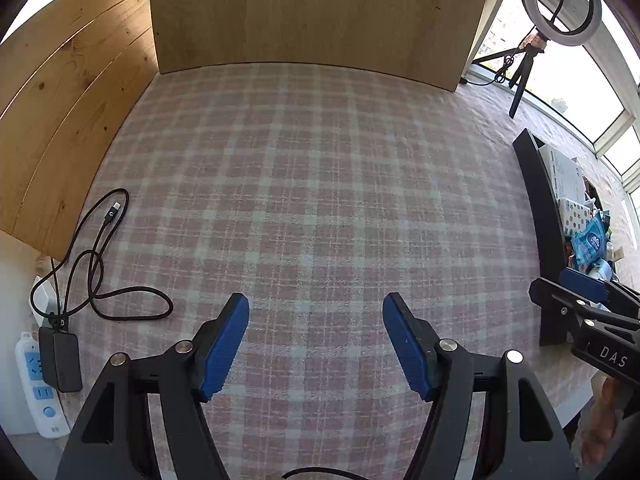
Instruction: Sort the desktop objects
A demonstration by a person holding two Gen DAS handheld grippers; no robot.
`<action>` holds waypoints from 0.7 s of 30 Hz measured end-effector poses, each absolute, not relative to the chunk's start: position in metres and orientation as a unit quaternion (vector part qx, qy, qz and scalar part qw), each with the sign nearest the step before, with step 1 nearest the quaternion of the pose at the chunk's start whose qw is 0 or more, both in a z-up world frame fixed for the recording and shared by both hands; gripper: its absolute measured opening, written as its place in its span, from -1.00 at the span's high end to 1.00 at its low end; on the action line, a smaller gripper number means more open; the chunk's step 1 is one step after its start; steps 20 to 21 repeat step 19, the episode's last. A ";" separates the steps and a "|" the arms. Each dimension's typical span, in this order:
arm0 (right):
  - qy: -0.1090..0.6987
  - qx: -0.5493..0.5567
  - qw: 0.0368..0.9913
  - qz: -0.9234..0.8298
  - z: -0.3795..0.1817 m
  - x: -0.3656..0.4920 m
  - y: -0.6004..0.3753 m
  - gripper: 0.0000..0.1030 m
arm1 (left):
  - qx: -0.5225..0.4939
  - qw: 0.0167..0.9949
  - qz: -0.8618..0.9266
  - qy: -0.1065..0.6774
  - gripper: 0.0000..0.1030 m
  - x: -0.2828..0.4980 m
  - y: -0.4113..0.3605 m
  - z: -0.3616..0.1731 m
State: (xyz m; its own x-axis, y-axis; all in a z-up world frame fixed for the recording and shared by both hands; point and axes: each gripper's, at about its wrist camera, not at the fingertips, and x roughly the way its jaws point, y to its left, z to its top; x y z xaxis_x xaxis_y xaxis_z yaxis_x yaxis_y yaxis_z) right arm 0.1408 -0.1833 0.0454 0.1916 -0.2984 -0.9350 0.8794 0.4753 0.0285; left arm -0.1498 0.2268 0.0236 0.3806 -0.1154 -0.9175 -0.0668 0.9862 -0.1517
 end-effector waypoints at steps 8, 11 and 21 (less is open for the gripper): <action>0.490 0.295 0.712 -0.408 0.041 0.148 -0.179 -0.21 | -0.079 0.827 -0.010 0.557 -0.31 -0.156 0.228 0.024; 0.492 0.291 0.714 -0.405 0.041 0.149 -0.178 -0.21 | -0.078 0.826 -0.010 0.558 -0.31 -0.154 0.227 0.023; 0.495 0.288 0.713 -0.405 0.038 0.149 -0.180 -0.21 | -0.080 0.832 -0.017 0.548 -0.41 -0.153 0.226 0.027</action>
